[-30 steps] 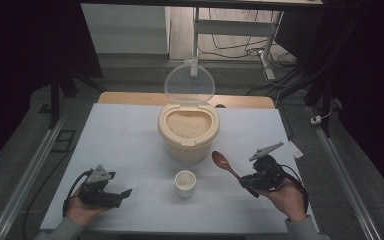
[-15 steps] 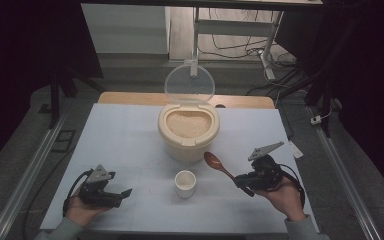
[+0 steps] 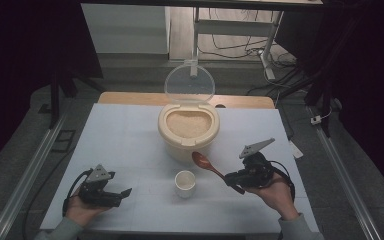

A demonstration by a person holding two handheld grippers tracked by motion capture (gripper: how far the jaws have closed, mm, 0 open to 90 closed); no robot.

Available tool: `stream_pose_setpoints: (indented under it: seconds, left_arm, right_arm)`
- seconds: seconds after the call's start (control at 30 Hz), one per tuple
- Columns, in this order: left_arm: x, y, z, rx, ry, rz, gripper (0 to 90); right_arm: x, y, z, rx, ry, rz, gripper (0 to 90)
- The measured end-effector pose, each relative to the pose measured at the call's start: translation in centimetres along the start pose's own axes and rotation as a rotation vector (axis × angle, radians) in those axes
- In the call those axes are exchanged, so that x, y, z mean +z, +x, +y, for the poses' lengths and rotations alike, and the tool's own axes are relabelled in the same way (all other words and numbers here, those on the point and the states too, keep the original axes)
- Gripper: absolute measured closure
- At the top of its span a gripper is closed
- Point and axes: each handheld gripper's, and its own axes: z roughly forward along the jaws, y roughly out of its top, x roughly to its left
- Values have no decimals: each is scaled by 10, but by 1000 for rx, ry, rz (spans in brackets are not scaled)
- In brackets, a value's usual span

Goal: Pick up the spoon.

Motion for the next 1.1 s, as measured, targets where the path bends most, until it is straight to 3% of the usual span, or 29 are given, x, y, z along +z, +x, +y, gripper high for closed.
stream_pose_setpoints:
  seconds: [0.5,0.83,1.1]
  left_arm:
    - [-2,2,0,-6,-6,-2,116]
    - [-1,0,0,-4,0,-7,116]
    - [-4,-1,3,5,-8,-22,124]
  right_arm:
    - [28,17,47,-102,14,65,789]
    - [40,18,53,-118,19,88,789]
    - [41,23,54,-144,23,77,789]
